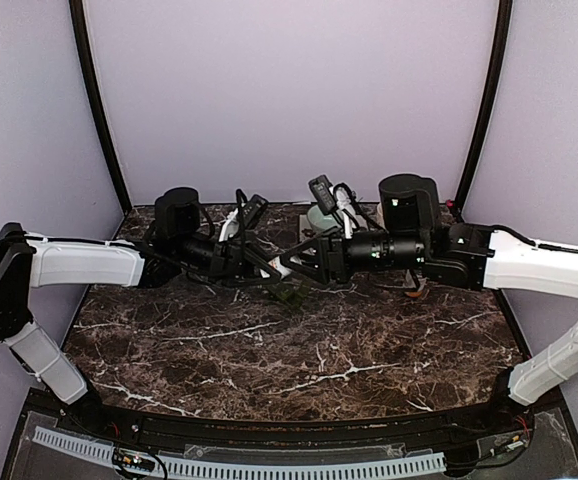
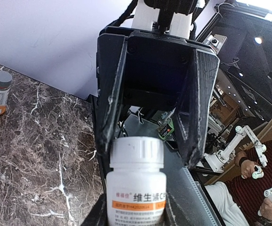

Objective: Sort the pills into containers
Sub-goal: Screw the lid of the pill bottle onto the pill bottle, then pass from the left arm to the right, then place the pill bottle on the pill bottle.

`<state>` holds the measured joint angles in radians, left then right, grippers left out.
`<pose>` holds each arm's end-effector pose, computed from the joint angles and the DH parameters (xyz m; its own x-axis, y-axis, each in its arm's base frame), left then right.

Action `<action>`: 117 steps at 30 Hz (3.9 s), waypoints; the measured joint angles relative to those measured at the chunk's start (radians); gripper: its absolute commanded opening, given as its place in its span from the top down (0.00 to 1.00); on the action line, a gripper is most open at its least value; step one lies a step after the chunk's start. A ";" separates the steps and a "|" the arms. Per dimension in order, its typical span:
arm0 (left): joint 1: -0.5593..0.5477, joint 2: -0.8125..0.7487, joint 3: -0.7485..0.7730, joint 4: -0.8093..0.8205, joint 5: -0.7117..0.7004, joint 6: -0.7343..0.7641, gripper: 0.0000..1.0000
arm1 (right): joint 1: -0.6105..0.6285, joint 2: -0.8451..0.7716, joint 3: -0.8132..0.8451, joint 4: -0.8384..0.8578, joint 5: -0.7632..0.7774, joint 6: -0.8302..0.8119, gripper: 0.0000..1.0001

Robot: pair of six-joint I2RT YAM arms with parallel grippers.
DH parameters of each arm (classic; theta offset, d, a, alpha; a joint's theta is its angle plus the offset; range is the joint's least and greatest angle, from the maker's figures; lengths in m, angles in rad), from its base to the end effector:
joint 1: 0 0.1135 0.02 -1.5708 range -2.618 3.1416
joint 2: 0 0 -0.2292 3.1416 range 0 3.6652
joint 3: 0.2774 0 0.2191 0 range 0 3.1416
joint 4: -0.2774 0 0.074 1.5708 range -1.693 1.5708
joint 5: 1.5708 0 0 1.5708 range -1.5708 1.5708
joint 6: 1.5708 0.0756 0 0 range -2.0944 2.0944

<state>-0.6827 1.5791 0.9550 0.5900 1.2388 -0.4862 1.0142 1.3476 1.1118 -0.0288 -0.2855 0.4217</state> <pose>0.2083 -0.2615 0.2649 -0.4620 0.1794 -0.8685 0.8176 -0.2934 -0.4955 0.1561 0.2911 0.3078 -0.5183 -0.0896 -0.8505 -0.8178 0.3428 0.4623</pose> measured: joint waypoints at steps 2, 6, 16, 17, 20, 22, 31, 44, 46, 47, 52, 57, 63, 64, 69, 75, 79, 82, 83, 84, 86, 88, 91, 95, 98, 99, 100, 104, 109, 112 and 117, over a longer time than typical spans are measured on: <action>0.000 0.001 0.000 0.007 0.003 -0.005 1.00 | 0.000 0.006 0.000 0.000 -0.005 0.003 0.59; 0.000 0.005 0.000 0.017 0.014 -0.014 1.00 | 0.000 0.013 0.000 -0.002 -0.005 0.010 0.79; 0.003 0.007 0.000 0.012 0.016 -0.008 1.00 | -0.005 0.026 0.002 0.007 -0.018 0.050 1.00; 0.005 0.007 0.000 0.002 0.013 0.001 1.00 | -0.008 0.031 0.004 0.007 -0.019 0.058 1.00; 0.012 0.006 0.000 -0.043 0.000 0.044 1.00 | -0.013 0.052 0.013 0.003 -0.021 0.086 1.00; 0.018 0.000 0.000 -0.084 -0.017 0.086 1.00 | -0.016 0.071 0.034 -0.019 -0.021 0.110 1.00; 0.012 -0.104 0.000 -0.253 -0.219 0.284 1.00 | -0.035 0.130 0.135 -0.096 -0.023 0.200 1.00; -0.128 -0.168 -0.064 -0.314 -0.791 0.552 1.00 | -0.083 0.201 0.162 -0.158 0.002 0.356 1.00; -0.149 -0.176 -0.086 -0.296 -0.865 0.583 1.00 | -0.083 0.213 0.162 -0.158 0.005 0.376 1.00; -0.162 -0.182 -0.100 -0.282 -0.908 0.599 1.00 | -0.084 0.220 0.164 -0.157 0.006 0.384 1.00; -0.204 -0.193 -0.144 -0.212 -1.054 0.656 1.00 | -0.084 0.231 0.166 -0.147 0.013 0.405 1.00; -0.245 -0.196 -0.178 -0.127 -1.184 0.712 1.00 | -0.086 0.232 0.166 -0.129 0.021 0.414 1.00; -0.306 -0.196 -0.219 -0.027 -1.358 0.811 1.00 | -0.089 0.239 0.166 -0.104 0.010 0.446 1.00; -0.317 -0.194 -0.226 -0.007 -1.391 0.833 1.00 | -0.090 0.241 0.166 -0.098 0.006 0.453 1.00; -0.360 -0.156 -0.251 0.108 -1.537 0.951 1.00 | -0.101 0.257 0.171 -0.081 -0.014 0.496 1.00; -0.394 -0.120 -0.280 0.221 -1.656 1.068 1.00 | -0.108 0.277 0.180 -0.077 -0.037 0.544 1.00; -0.407 -0.116 -0.292 0.273 -1.691 1.122 1.00 | -0.112 0.277 0.181 -0.062 -0.058 0.570 1.00; -0.414 -0.109 -0.292 0.301 -1.716 1.159 1.00 | -0.114 0.278 0.188 -0.059 -0.063 0.578 1.00; -0.415 -0.107 -0.292 0.309 -1.722 1.166 1.00 | -0.114 0.280 0.192 -0.062 -0.063 0.578 1.00; -0.416 -0.105 -0.292 0.314 -1.725 1.172 0.99 | -0.114 0.280 0.195 -0.063 -0.063 0.578 1.00; -0.416 -0.105 -0.292 0.317 -1.730 1.175 0.89 | -0.114 0.283 0.203 -0.072 -0.062 0.577 1.00; -0.416 -0.105 -0.292 0.316 -1.730 1.175 0.81 | -0.115 0.285 0.206 -0.077 -0.062 0.575 1.00; -0.417 -0.105 -0.292 0.305 -1.729 1.164 0.66 | -0.115 0.285 0.206 -0.085 -0.061 0.571 1.00; -0.422 -0.105 -0.290 0.291 -1.699 1.135 0.54 | -0.114 0.286 0.206 -0.108 -0.062 0.562 1.00; -0.444 -0.126 -0.278 0.300 -1.647 1.100 0.45 | -0.106 0.301 0.206 -0.145 -0.061 0.552 1.00; -0.447 -0.133 -0.275 0.302 -1.637 1.091 0.43 | -0.106 0.306 0.206 -0.161 -0.062 0.548 1.00; -0.449 -0.145 -0.272 0.292 -1.624 1.082 0.42 | -0.106 0.310 0.205 -0.164 -0.062 0.545 1.00; -0.455 -0.175 -0.271 0.286 -1.593 1.044 0.40 | -0.106 0.311 0.205 -0.197 -0.046 0.529 1.00; -0.455 -0.202 -0.271 0.275 -1.583 1.002 0.39 | -0.109 0.311 0.204 -0.227 -0.010 0.510 1.00; -0.455 -0.220 -0.274 0.265 -1.583 0.978 0.39 | -0.113 0.309 0.202 -0.237 0.016 0.494 1.00; -0.455 -0.262 -0.290 0.239 -1.598 0.934 0.38 | -0.117 0.297 0.202 -0.278 0.084 0.447 1.00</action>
<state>-1.1374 1.3170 0.6651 0.8291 -0.3595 0.4477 0.8974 1.6444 1.3136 -0.3065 -0.2016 0.8692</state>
